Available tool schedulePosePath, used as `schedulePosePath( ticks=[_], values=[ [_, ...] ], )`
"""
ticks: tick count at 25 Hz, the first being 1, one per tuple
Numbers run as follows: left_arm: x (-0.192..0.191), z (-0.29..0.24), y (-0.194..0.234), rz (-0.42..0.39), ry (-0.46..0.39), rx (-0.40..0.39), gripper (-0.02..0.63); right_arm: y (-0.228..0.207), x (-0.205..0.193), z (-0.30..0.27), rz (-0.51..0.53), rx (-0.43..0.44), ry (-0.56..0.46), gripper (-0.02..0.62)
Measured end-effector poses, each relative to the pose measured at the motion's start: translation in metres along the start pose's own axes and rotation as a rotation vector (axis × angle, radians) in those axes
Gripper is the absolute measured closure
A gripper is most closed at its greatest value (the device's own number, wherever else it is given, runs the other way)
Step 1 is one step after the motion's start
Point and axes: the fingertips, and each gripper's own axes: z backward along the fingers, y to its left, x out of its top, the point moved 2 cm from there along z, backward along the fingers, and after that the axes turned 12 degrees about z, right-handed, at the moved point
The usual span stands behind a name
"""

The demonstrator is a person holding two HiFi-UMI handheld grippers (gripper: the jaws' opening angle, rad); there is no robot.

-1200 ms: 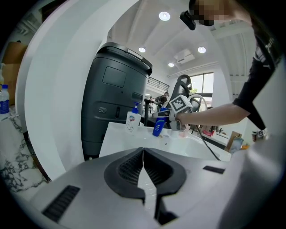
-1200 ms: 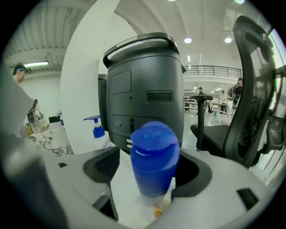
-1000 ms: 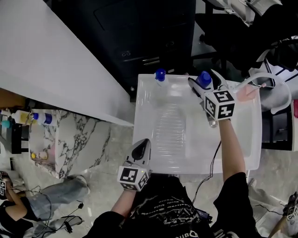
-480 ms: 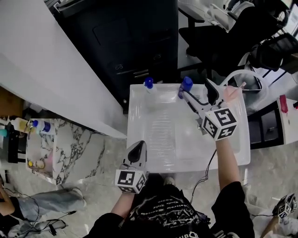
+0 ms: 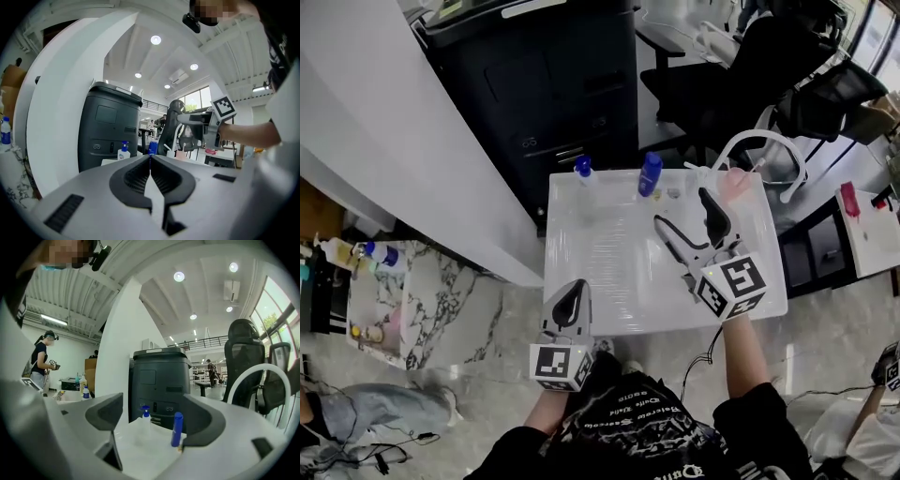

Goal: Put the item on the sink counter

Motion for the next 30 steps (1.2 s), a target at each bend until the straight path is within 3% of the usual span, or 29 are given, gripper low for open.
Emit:
schedulePosePath(
  ticks=[6,11,19,30],
  values=[
    [0.001,0.019,-0.026,-0.022,-0.034,-0.056,0.598,0.029,-0.008,0.043,-0.026,-0.02,0.011,0.213],
    [0.002,0.034,-0.039,-0.033,-0.05,-0.056,0.598,0.043,-0.019,0.08,-0.065,-0.049,0.042,0.215],
    [-0.015,0.055,-0.058,-0.036,-0.046,-0.102,0.598,0.068,-0.053,0.129,-0.174,-0.147,0.075,0.227],
    [-0.023,0.069,-0.065,-0.031,-0.043,-0.122,0.598,0.099,-0.066,0.153,-0.189,-0.146,0.115,0.227]
  ],
)
